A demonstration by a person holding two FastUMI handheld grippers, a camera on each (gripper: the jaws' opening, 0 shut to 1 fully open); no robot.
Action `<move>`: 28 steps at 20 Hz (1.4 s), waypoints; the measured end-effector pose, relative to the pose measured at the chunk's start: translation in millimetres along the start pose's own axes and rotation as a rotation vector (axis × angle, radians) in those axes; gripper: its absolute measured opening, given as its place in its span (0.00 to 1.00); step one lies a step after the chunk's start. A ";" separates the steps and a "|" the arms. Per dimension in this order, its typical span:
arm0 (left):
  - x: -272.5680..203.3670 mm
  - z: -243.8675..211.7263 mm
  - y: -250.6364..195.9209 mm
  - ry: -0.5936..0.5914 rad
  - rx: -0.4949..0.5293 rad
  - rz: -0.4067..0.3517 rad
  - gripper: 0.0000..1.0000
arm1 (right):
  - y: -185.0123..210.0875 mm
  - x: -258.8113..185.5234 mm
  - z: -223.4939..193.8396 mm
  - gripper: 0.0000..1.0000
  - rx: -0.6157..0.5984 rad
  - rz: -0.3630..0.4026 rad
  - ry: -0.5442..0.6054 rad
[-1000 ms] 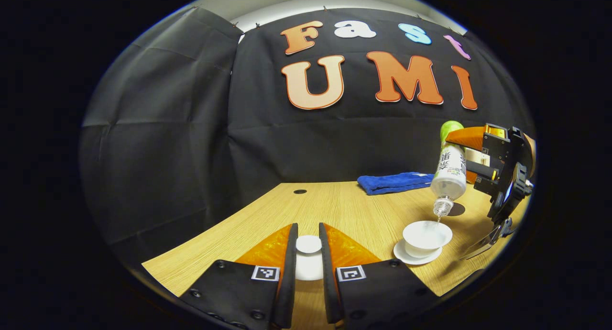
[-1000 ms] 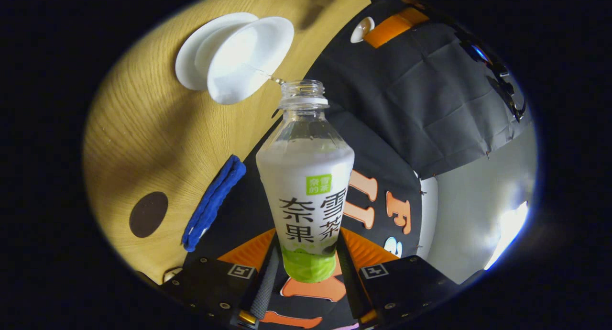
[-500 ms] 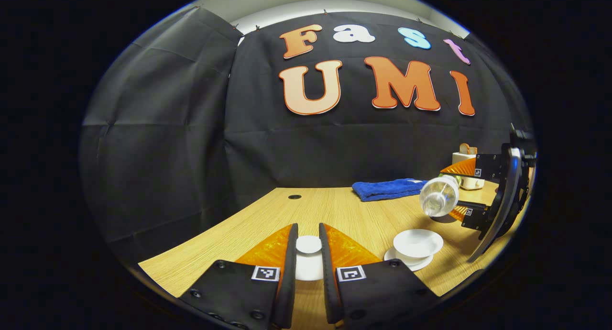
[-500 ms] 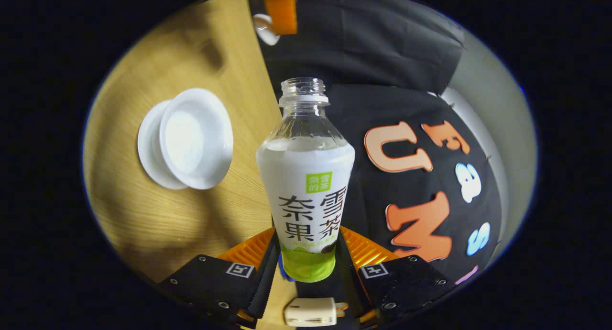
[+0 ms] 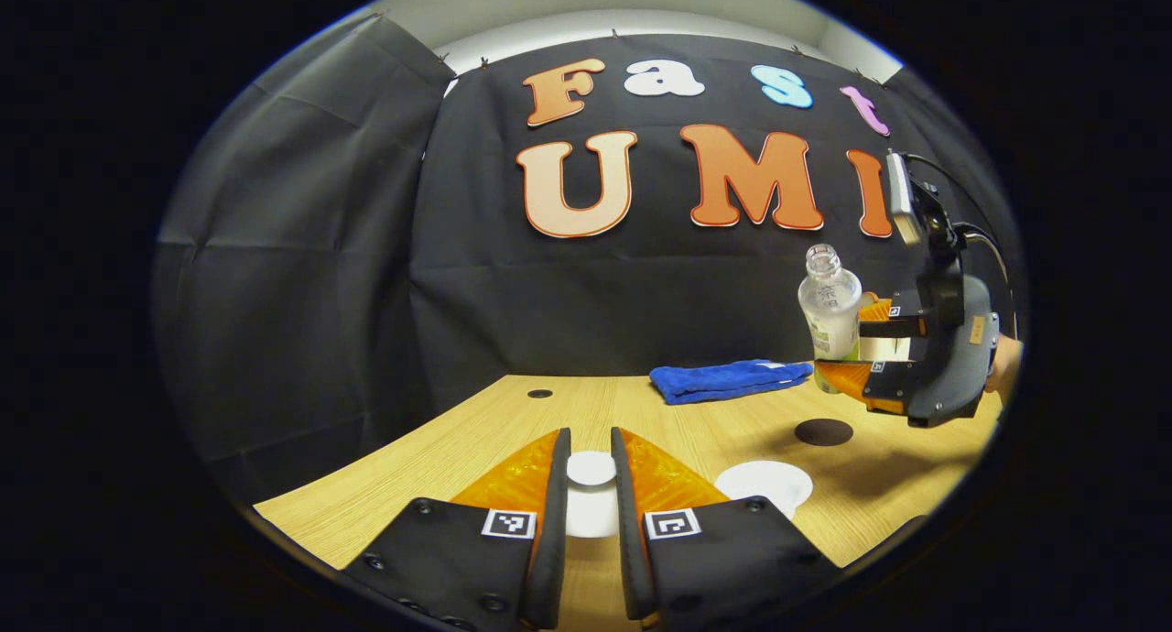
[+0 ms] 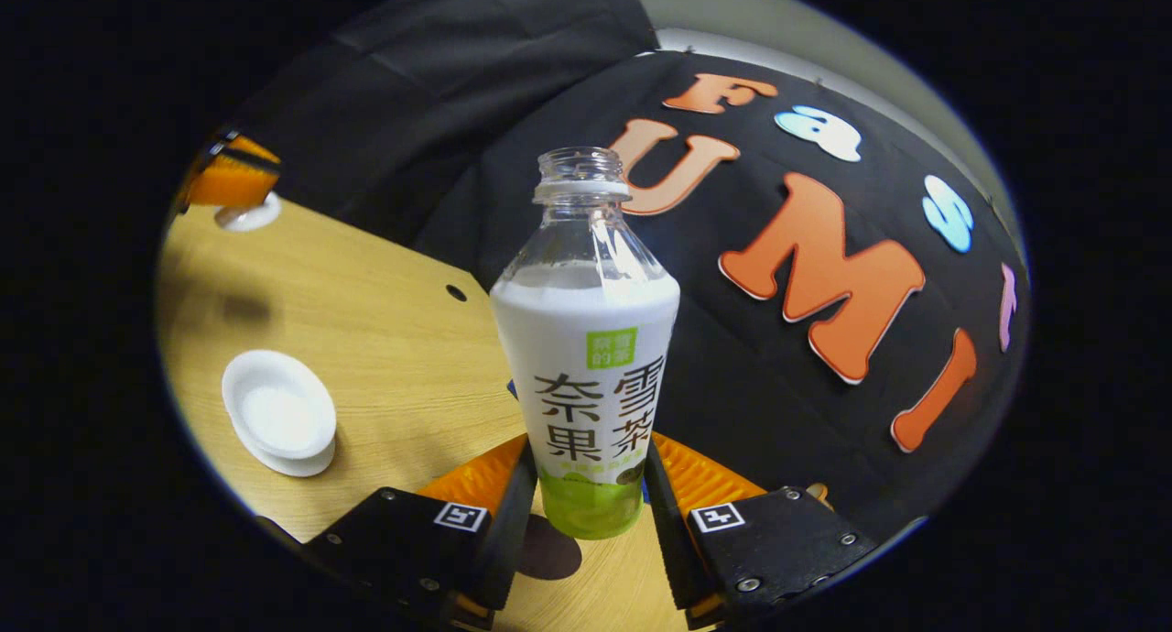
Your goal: Open the teacup lid with one hand, grasp the water bottle and pour water into the teacup with the other hand; after pouring, place the water bottle on the coaster and then close the teacup lid.
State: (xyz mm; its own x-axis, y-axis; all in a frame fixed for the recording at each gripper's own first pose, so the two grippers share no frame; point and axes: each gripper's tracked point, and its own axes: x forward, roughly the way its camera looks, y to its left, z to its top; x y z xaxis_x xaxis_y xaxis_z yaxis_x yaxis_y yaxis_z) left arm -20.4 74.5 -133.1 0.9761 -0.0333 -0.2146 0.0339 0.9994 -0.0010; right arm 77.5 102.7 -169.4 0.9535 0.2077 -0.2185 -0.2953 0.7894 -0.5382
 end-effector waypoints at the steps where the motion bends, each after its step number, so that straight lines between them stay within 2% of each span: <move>1: -0.7 -0.7 -1.1 0.001 0.004 0.000 0.26 | -2.4 2.1 -0.8 0.66 0.058 -0.020 0.001; 2: -0.5 -0.9 -1.6 0.002 0.005 0.003 0.29 | -3.4 4.3 -3.2 0.69 0.114 -0.030 0.002; 5: -2.8 -1.0 -3.5 0.006 0.000 0.005 0.29 | -9.6 8.9 -14.8 0.66 0.285 -0.032 0.035; 6: -3.9 -1.0 -3.8 0.006 -0.001 0.004 0.27 | -7.3 9.9 -19.0 0.66 0.345 -0.024 0.057; 7: -4.4 -1.2 -4.1 0.006 -0.002 0.005 0.29 | -3.9 10.0 -22.5 0.66 0.399 -0.017 0.084; 9: -3.7 -4.2 -5.9 0.012 -0.004 0.006 0.27 | -0.8 13.8 -32.9 0.66 0.474 -0.001 0.117; 10: -3.4 -6.2 -6.9 0.017 -0.004 0.004 0.29 | 1.9 16.5 -37.1 0.66 0.504 0.006 0.136; 11: -4.3 -6.1 -7.5 0.020 -0.004 0.004 0.26 | 6.5 20.1 -43.8 0.67 0.534 0.015 0.155; 12: -3.8 -6.2 -8.2 0.021 -0.005 0.001 0.29 | 12.9 23.2 -49.7 0.66 0.567 0.028 0.177; 13: -3.5 -6.6 -10.1 0.020 -0.005 0.000 0.27 | 19.2 24.4 -58.5 0.66 0.596 0.038 0.200; 14: -3.7 -6.2 -10.4 0.020 -0.006 -0.002 0.29 | 24.0 25.5 -66.0 0.66 0.621 0.042 0.225; 16: -1.7 -8.0 -12.8 0.025 -0.011 -0.010 0.26 | 27.8 25.6 -76.1 0.67 0.654 0.038 0.261; 17: -0.8 -10.6 -14.0 0.031 -0.011 -0.013 0.26 | 29.5 26.8 -77.6 0.64 0.670 0.040 0.271; 18: 0.5 -12.0 -15.9 0.032 -0.014 -0.015 0.29 | 31.5 27.9 -79.1 0.67 0.683 0.043 0.275; 21: 3.9 -13.9 -27.0 0.042 -0.033 -0.039 0.29 | 35.7 27.4 -87.2 0.66 0.677 0.046 0.299; 22: 5.8 -14.2 -31.8 0.043 -0.041 -0.047 0.26 | 36.8 26.4 -90.3 0.66 0.667 0.043 0.306; 23: 8.2 -14.0 -36.9 0.043 -0.048 -0.058 0.29 | 38.4 25.3 -93.3 0.66 0.666 0.039 0.315; 28: 21.3 -17.5 -79.5 0.045 -0.125 -0.151 0.29 | 40.8 24.8 -93.1 0.70 0.693 0.056 0.302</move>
State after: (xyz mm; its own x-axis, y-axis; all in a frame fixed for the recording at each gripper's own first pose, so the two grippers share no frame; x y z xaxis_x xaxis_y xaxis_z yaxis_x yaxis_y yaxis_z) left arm -6.0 -5.5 -154.7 0.9513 -0.1850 -0.2466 0.1492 0.9763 -0.1568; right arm 83.4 86.2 -272.5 0.8504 0.1700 -0.4980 -0.1421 0.9854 0.0936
